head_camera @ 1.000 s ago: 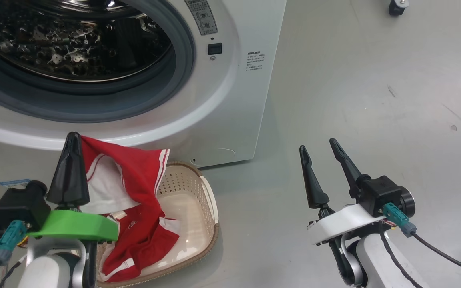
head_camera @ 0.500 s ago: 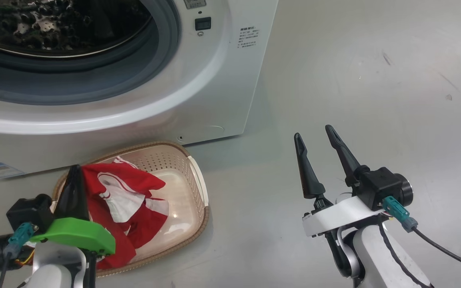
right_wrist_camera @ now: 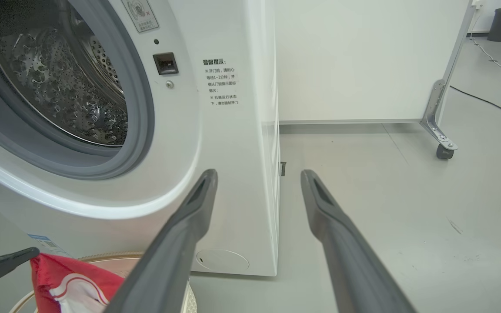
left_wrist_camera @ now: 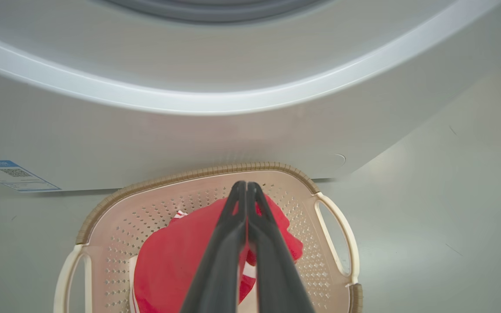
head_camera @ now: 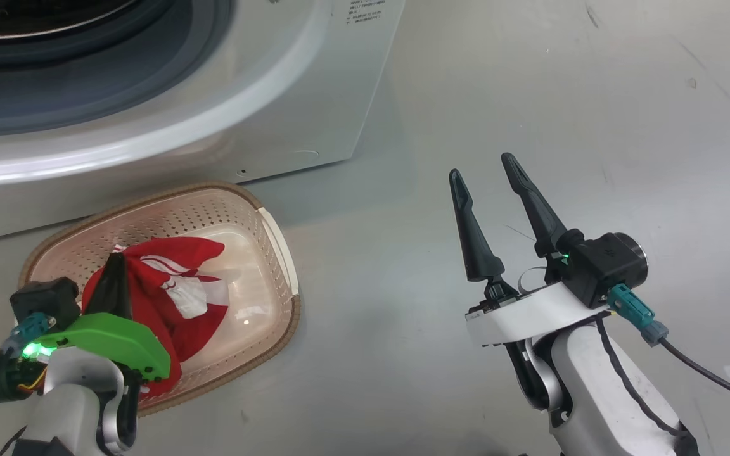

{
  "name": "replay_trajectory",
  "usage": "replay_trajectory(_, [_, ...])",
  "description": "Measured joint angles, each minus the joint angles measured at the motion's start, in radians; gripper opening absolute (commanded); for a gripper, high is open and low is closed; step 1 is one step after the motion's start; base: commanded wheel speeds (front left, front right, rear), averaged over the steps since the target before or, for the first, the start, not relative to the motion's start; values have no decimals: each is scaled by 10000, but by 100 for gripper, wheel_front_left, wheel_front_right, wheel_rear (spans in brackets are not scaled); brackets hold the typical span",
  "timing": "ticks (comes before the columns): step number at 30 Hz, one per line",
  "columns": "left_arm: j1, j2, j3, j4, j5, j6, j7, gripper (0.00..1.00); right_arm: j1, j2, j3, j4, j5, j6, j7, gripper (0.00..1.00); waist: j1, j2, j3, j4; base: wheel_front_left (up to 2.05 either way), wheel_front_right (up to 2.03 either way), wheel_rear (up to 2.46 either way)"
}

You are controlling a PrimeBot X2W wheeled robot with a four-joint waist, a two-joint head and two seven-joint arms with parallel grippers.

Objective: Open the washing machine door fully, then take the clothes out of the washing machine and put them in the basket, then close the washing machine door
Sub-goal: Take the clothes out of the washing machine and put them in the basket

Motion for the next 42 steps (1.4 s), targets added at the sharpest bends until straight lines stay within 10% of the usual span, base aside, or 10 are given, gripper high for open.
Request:
replay_trajectory(24, [-2172, -6, 251, 3850, -579, -330, 640, 0, -743, 6, 102, -198, 230, -174, 0, 100, 0, 0, 1488, -581, 0, 0, 0])
replay_trajectory(27, [-2293, -8, 249, 4157, -596, -410, 556, 49, -783, 6, 109, -140, 228, -176, 0, 100, 0, 0, 1485, -549, 0, 0, 0])
replay_trajectory(28, [-2339, -10, 238, 4259, -598, -441, 525, 87, -806, 6, 102, -113, 228, -176, 0, 100, 0, 0, 1475, -538, 0, 0, 0])
replay_trajectory(29, [-2384, -25, 236, 4397, -598, -481, 483, 100, -831, 6, 92, -79, 228, -176, 0, 100, 0, 0, 1452, -524, 0, 0, 0])
replay_trajectory(42, [-2489, -153, 138, 5099, -610, -1149, -539, 100, -886, 0, -92, 336, 205, -194, 0, 100, 0, 0, 718, -270, 0, 0, 0])
